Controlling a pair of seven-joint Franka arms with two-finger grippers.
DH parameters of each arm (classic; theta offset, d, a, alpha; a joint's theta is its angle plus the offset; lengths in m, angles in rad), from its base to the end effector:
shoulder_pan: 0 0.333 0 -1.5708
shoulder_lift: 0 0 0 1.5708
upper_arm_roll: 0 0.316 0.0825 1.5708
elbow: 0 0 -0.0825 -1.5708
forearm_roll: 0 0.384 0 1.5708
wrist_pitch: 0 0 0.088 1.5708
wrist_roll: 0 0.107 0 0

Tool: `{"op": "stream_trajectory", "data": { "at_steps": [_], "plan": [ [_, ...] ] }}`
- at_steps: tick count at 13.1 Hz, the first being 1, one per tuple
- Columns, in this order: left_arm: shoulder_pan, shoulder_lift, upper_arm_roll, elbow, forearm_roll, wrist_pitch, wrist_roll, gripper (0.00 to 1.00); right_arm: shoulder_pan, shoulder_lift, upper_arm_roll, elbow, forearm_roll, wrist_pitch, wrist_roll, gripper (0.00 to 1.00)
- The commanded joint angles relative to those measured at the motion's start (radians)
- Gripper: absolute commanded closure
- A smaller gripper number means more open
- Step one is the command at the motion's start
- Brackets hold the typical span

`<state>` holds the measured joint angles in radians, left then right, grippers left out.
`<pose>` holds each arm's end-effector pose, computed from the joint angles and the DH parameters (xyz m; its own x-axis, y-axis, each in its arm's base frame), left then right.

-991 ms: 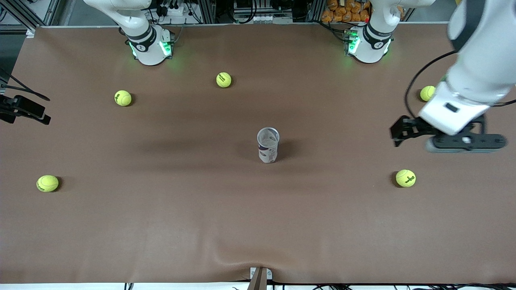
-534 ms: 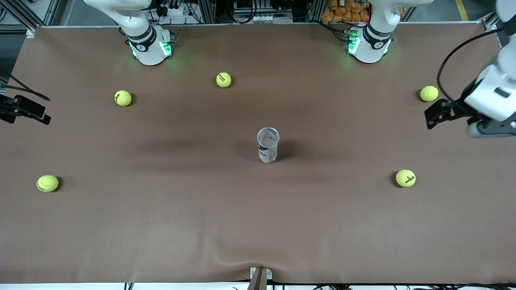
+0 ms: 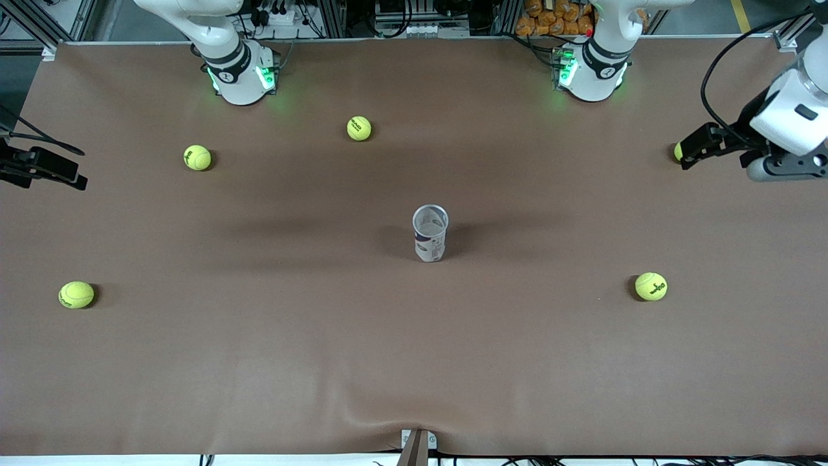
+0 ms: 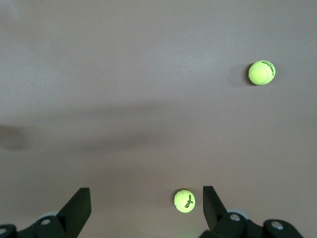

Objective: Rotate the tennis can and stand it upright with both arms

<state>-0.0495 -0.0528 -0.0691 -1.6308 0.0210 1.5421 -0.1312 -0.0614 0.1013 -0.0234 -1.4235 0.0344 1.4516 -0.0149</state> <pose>0.5308 -0.0619 0.6225 0.9994 0.0135 -0.0325 0.0125 -0.9995 -0.0291 0.5721 -0.0438 0.6260 0.9952 -0.0656 -0.0726 -0.0681 -0.9971 -0.0331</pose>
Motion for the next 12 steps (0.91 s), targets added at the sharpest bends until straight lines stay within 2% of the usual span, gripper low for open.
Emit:
{"op": "stream_trajectory", "data": {
  "at_steps": [1,5,8,12],
  "plan": [
    [0.046,-0.054,-0.006,-0.047,-0.007,0.021,0.070,0.00,-0.015,-0.015,0.014,-0.003,-0.013,-0.011,-0.014,0.00],
    [0.069,-0.079,-0.005,-0.037,-0.009,-0.013,0.076,0.00,-0.014,-0.015,0.014,-0.003,-0.013,-0.010,-0.014,0.00],
    [0.073,-0.045,-0.001,0.020,-0.007,-0.014,0.076,0.00,-0.011,-0.015,0.014,-0.003,-0.013,-0.010,-0.014,0.00],
    [0.069,-0.041,0.005,0.023,-0.006,-0.016,0.071,0.00,-0.009,-0.014,0.014,-0.003,-0.013,-0.008,-0.014,0.00]
  ]
}}
